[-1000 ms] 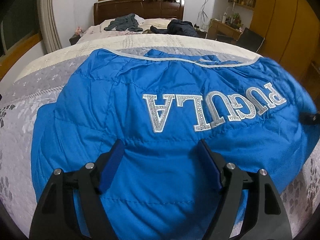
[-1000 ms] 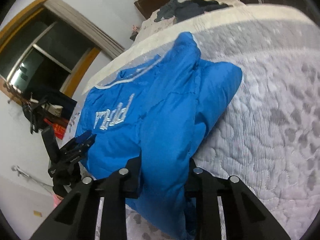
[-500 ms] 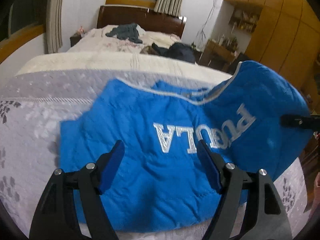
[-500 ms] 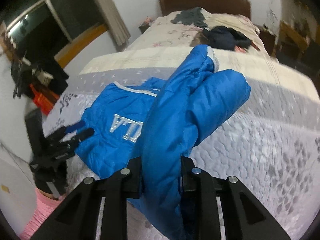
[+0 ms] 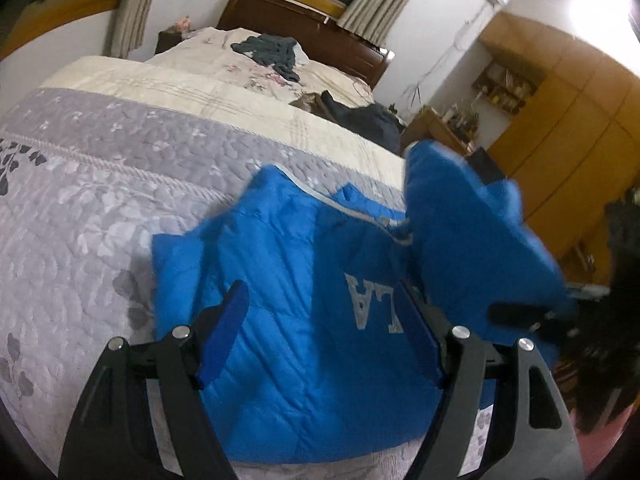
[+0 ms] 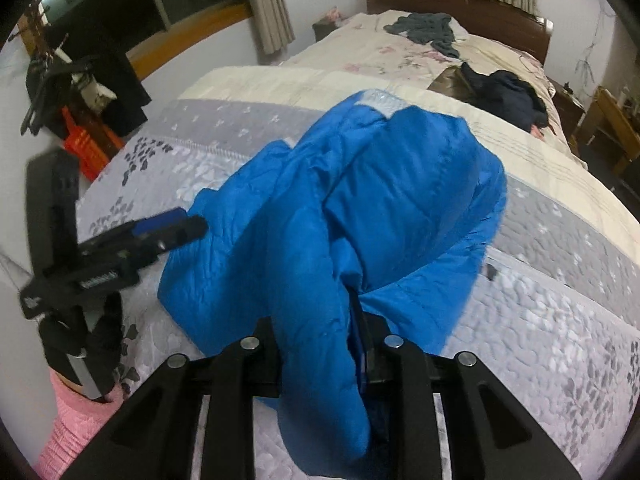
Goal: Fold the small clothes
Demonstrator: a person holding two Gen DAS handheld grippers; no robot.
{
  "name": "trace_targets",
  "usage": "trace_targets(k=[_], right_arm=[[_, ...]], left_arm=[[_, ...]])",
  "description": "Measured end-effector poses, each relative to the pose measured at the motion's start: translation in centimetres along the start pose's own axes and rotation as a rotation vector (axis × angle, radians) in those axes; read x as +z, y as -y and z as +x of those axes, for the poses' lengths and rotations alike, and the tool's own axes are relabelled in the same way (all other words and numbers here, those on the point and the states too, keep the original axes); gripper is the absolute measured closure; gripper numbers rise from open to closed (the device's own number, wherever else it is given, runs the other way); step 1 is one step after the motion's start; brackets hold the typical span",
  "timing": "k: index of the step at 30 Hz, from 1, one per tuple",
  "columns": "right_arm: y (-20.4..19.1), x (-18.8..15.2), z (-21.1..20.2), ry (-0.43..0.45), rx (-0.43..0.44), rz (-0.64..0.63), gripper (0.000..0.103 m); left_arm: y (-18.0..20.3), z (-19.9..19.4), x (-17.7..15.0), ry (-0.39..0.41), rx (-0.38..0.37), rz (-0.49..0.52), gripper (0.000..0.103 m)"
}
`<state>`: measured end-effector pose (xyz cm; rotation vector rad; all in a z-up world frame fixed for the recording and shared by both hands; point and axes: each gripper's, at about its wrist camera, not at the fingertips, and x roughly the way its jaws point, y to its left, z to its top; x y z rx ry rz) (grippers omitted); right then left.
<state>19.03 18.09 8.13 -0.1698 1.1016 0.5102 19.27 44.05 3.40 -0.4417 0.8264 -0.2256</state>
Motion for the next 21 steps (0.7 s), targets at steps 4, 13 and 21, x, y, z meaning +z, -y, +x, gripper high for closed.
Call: trace_targets(k=[4,13,21], right_arm=[[-1.6,0.3,1.7,-0.017,-0.003,-0.029,0.073],[-3.6,0.4,4.1,-0.020,0.112,-0.049,0.045],[-3.5,0.5,6.0,-0.035,0.204,-0.014,0.034]], left_arm=[[-0.8,-0.5,0.4,0.006,-0.039,-0.035,0.029],[-1.6,-1.0,0.9,0.015,-0.109,-0.076,0.029],[-1.8,-1.1,1.0,0.013,-0.134,-0.095,0.029]])
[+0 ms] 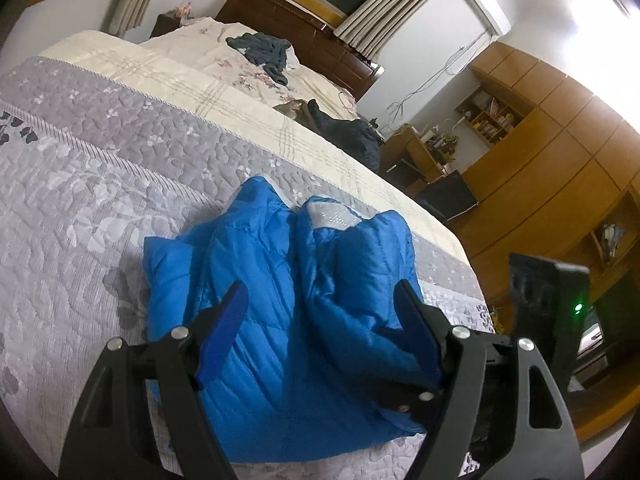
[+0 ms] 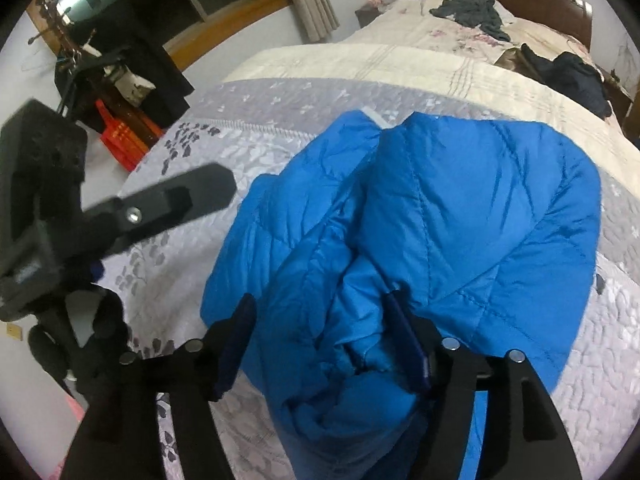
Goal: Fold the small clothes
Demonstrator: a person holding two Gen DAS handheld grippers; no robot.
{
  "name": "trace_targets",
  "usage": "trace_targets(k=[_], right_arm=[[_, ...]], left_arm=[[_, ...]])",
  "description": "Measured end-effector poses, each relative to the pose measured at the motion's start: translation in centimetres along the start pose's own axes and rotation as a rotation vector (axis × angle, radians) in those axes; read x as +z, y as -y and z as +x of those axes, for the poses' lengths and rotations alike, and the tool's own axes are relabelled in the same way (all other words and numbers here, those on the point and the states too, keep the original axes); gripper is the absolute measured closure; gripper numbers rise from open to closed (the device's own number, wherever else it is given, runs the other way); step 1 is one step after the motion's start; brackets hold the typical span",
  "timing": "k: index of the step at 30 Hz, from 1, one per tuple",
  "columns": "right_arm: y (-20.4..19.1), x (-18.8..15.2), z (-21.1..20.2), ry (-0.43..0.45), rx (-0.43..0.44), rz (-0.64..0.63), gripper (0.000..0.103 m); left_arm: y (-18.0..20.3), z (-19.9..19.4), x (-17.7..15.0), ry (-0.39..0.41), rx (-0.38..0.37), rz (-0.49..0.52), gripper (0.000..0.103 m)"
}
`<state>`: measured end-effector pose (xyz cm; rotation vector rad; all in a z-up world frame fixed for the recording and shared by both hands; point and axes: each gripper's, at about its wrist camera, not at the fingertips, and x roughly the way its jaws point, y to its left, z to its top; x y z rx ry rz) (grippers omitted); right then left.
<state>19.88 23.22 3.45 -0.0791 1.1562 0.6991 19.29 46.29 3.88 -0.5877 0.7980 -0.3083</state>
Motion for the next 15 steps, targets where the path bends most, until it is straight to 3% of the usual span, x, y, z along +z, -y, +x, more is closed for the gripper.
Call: trace_targets(k=[7,15], right_arm=[[-0.3,0.3,0.5,-0.023,-0.009,0.005,0.033],[0.2,1.3,-6.3,0.051,0.075,0.070,0.033]], left_arm=[[-0.6,0.0,0.2,-0.005,-0.007,-0.014,0.029],[-0.9,0.2,0.1,-0.010,-0.011,-0.021,0.029]])
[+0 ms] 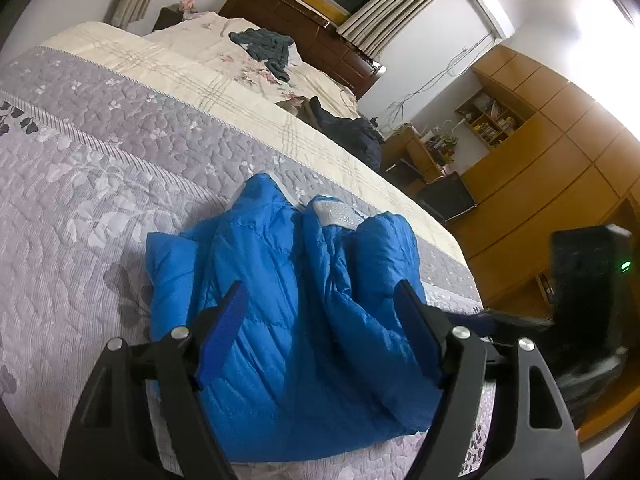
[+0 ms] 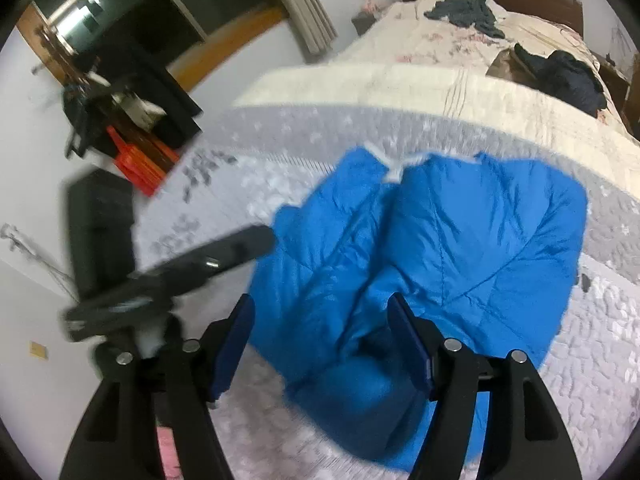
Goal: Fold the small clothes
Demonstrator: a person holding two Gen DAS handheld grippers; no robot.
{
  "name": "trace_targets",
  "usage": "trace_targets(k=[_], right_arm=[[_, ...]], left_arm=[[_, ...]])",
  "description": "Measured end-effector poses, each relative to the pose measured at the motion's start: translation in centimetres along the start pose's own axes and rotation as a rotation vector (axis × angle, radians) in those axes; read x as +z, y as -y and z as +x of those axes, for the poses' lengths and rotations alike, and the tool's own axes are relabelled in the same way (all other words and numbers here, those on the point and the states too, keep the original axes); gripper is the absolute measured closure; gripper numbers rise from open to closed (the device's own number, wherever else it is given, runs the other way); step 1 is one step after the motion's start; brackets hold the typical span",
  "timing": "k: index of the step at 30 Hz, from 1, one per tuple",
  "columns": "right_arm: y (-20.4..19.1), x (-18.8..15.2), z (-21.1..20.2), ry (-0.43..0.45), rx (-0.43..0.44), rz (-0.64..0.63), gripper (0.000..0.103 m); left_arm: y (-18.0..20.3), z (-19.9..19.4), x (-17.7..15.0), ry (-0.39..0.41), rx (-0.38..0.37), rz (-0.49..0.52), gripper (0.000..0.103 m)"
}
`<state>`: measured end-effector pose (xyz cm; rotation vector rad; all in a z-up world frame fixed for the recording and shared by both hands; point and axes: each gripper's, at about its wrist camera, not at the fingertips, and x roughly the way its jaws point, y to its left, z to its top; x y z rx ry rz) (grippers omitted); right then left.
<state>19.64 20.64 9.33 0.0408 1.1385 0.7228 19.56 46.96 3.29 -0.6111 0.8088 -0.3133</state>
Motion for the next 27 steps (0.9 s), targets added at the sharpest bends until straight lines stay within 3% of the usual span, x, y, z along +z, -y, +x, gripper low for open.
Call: trace_targets(k=[4,11,18,21,27], right_arm=[[1.0,-0.7,-3.5,0.042,-0.022,0.013,0.033],[5.1,-4.0,-4.1,0.031,-0.094,0.083,0.034],[5.7,-4.4,-1.5,0.000,-0.080,0.084,0.037],[4.4,-4.5,0.3,-0.020,-0.075,0.045,0.044],[3.7,-5.0,2.9,-0.030,-0.079,0.021,0.043]], left_arm=[[0.1,0.4,-0.2,-0.020,-0.029,-0.006,0.029],[1.4,2.0,-1.1,-0.079,-0.086,-0.001,0.026],[1.4,4.3,-1.4,-0.120,-0.162,-0.056,0.023],[1.2,5.3,-1.2,-0.130,-0.167,-0.063,0.022],[0.7,8.0,-0.1,-0.164,-0.175,-0.080,0.020]])
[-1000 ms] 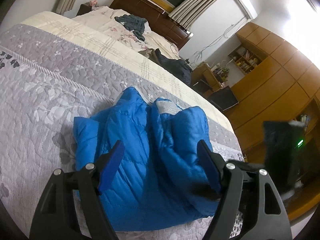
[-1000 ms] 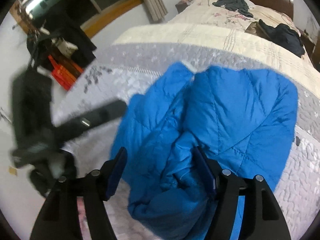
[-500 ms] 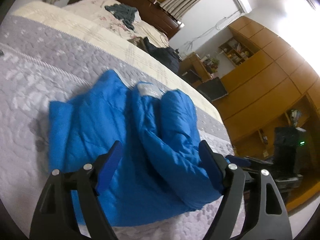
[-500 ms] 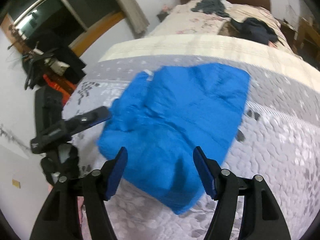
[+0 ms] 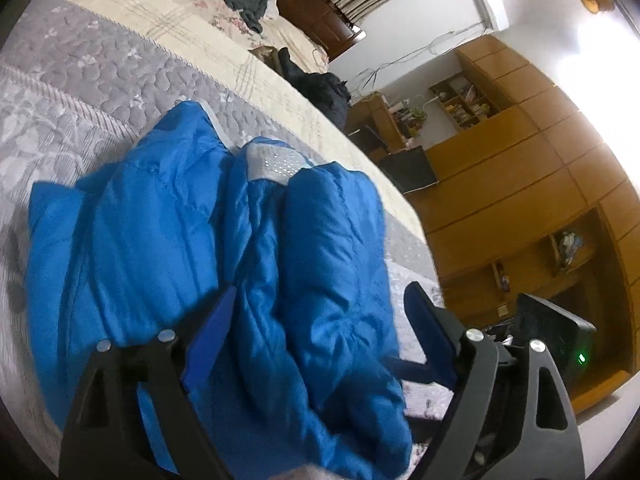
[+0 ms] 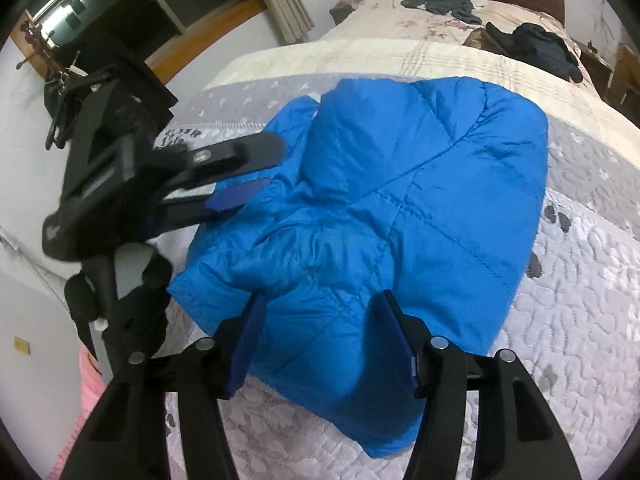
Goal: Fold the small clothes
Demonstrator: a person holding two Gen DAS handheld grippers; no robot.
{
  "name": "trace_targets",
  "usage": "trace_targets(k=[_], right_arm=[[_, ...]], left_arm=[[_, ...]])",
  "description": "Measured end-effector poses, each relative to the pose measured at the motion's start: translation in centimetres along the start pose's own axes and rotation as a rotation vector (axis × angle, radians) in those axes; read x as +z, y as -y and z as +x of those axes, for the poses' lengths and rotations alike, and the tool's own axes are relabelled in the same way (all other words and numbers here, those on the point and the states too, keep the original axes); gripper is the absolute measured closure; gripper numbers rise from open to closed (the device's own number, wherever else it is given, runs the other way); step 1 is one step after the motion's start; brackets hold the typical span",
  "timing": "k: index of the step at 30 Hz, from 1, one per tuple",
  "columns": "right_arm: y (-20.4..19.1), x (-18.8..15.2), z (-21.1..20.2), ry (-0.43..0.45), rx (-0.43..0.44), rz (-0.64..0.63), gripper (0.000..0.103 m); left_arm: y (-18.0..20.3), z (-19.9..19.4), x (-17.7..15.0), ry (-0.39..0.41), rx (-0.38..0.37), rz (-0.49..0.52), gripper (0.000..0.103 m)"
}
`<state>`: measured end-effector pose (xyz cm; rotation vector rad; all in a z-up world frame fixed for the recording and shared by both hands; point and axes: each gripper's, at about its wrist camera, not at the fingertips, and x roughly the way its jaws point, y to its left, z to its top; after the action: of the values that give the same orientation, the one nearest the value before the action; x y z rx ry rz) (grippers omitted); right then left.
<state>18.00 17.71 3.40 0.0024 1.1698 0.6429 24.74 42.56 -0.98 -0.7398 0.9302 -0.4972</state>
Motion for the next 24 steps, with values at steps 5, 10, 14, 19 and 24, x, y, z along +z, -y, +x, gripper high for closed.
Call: trace_targets(k=[5,10,14,19,24], right_arm=[[-0.3,-0.4,0.7,0.014,0.003,-0.029,0.043],[-0.4,-0.8,1.0,0.020,0.012,-0.030,0.043],[0.0,-0.9,0.9,0.023,0.024,-0.032,0.043],[0.6,-1.2,0.9,0.031,0.027,-0.033,0.043],[1.6,-1.9,-0.5,0.036,0.075,-0.009,0.043]], left_arm=[[0.9,1.6,0.6,-0.031,0.027,0.056,0.014],[2.1,3.1,1.8,-0.067,0.072,0.098,0.014],[3.0,4.7,2.6,-0.120,0.127,0.154,0.028],[3.9,6.2,3.0,-0.132,0.256,0.203,0.054],[4.4,5.4,2.3,-0.077,0.255,0.202,0.077]])
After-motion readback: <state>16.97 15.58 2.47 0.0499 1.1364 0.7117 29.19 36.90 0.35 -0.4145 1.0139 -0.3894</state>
